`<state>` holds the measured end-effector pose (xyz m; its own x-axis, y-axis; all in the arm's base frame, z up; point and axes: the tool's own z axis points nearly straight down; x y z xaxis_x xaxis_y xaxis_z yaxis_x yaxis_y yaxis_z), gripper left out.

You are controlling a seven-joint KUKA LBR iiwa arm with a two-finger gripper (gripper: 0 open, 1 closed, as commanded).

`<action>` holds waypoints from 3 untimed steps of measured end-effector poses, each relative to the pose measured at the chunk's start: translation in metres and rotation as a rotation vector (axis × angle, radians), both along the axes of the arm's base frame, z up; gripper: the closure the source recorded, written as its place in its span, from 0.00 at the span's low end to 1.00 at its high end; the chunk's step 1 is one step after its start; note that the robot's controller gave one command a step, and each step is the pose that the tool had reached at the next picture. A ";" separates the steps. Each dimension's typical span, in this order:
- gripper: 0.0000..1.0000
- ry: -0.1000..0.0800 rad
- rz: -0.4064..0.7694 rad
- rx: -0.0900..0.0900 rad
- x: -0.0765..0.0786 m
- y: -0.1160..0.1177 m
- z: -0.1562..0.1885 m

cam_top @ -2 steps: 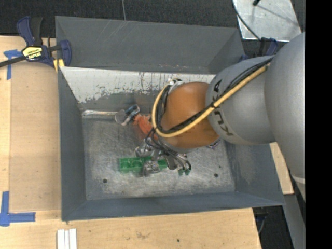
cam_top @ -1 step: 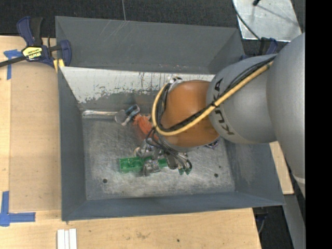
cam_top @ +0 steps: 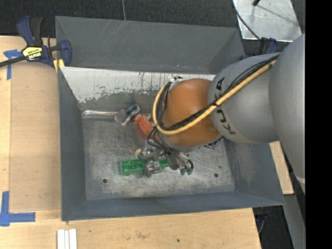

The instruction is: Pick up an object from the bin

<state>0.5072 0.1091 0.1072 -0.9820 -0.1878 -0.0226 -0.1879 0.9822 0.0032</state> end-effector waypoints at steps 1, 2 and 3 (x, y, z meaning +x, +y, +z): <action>1.00 0.019 0.000 -0.006 -0.003 -0.001 0.007; 1.00 0.025 -0.002 -0.008 -0.004 -0.002 0.026; 1.00 0.020 -0.001 -0.007 -0.002 -0.002 0.044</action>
Offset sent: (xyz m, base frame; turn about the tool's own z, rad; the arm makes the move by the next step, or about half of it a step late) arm -0.0001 0.0000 0.0666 0.0000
